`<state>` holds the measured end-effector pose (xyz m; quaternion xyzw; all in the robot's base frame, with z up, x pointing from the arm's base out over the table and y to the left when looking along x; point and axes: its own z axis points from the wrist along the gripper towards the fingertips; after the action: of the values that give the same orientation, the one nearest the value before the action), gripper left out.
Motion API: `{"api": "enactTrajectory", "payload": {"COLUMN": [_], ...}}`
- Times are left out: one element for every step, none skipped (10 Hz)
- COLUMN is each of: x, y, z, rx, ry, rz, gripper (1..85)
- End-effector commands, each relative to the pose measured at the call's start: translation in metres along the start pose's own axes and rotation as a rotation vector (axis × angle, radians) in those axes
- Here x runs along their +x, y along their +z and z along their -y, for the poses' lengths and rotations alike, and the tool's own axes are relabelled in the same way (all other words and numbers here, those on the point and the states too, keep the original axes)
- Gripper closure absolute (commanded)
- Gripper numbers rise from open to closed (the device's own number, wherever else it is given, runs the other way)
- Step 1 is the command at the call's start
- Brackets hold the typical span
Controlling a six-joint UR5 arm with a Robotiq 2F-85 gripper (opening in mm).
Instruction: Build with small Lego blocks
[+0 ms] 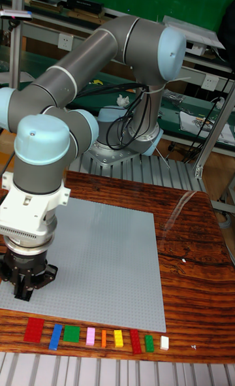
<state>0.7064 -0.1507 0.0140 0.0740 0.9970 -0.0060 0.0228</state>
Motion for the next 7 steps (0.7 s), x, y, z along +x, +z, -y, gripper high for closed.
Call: {"api": "enactTrajectory", "payload": {"x": [0.003, 0.004, 0.005, 0.006, 0.006, 0.006, 0.006], "y": [-0.005, -0.005, -0.004, -0.001, 0.001, 0.003, 0.003], "z": [-0.005, -0.005, 0.002, 0.014, 0.017, 0.021, 0.023], "rx": [-0.008, -0.008, 0.021, 0.055, 0.054, 0.061, 0.065], "ry": [0.086, 0.096, 0.088, 0.068, 0.063, 0.057, 0.056], "rz": [-0.011, -0.013, -0.013, -0.009, 0.0, 0.004, 0.005], "gripper": [76.0, 84.7, 84.7, 84.7, 84.7, 84.7, 84.7]}}
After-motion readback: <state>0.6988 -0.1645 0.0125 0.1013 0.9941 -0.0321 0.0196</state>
